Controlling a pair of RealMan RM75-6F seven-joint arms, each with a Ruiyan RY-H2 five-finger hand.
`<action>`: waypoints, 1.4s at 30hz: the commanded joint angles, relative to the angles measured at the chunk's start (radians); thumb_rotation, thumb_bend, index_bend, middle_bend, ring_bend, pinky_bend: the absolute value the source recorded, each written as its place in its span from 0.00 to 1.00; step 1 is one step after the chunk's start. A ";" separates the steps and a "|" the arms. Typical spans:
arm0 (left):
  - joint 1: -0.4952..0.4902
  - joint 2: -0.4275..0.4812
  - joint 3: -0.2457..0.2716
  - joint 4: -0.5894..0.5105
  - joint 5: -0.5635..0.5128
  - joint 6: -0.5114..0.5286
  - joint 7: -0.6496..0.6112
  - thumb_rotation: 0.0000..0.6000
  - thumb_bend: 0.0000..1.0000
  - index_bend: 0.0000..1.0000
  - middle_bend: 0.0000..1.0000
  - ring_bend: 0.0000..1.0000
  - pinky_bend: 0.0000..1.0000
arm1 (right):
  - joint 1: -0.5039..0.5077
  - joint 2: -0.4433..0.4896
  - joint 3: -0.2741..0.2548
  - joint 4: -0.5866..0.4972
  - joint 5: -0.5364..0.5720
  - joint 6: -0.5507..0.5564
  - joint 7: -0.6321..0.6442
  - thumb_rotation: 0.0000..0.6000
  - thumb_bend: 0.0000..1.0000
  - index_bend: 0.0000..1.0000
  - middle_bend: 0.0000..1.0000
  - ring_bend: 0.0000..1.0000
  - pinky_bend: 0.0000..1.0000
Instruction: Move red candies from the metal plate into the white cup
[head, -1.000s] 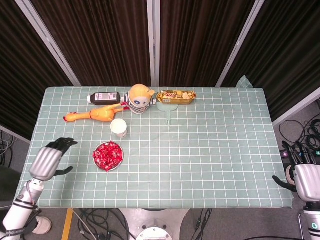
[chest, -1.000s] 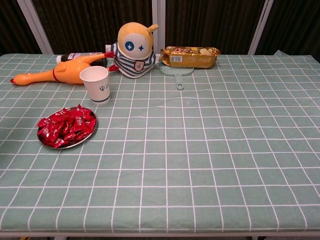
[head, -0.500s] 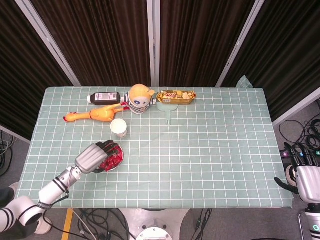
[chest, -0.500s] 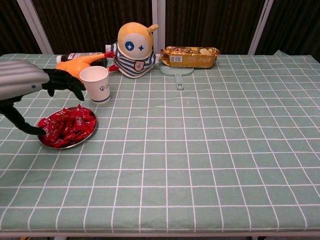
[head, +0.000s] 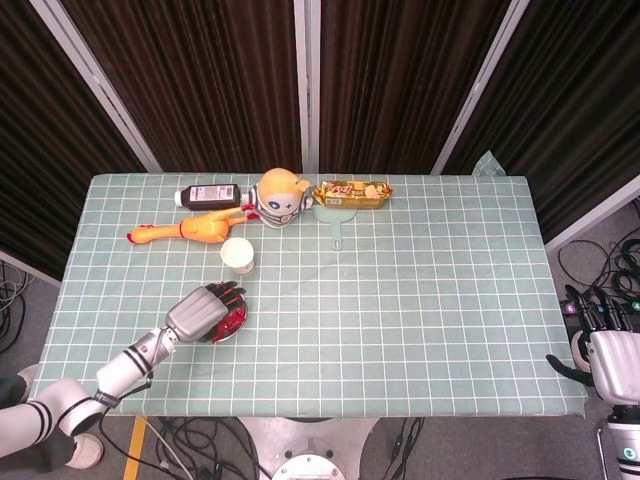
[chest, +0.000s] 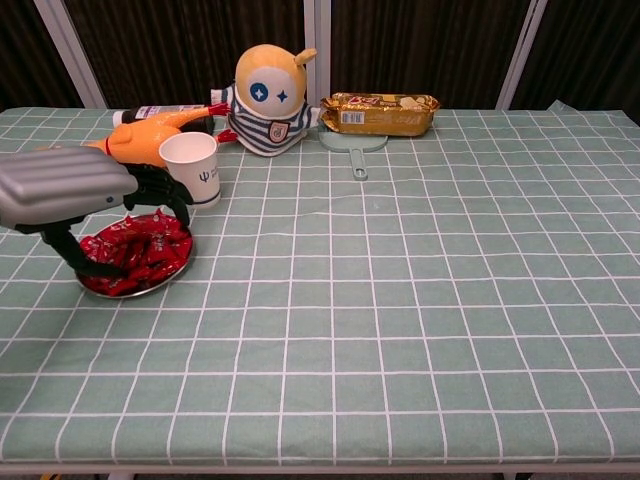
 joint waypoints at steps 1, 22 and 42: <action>-0.011 -0.015 0.007 0.017 -0.007 -0.008 -0.005 1.00 0.23 0.32 0.24 0.14 0.39 | 0.000 0.001 0.000 -0.001 0.000 -0.001 -0.001 1.00 0.03 0.01 0.19 0.01 0.13; -0.045 -0.123 0.057 0.207 -0.015 0.015 -0.152 1.00 0.33 0.49 0.40 0.35 0.67 | 0.009 0.005 0.002 -0.011 0.016 -0.025 -0.008 1.00 0.03 0.01 0.19 0.01 0.13; -0.057 -0.183 0.079 0.326 -0.013 0.071 -0.281 1.00 0.49 0.65 0.70 0.67 0.95 | 0.008 0.010 0.001 -0.021 0.021 -0.029 -0.013 1.00 0.03 0.01 0.19 0.01 0.14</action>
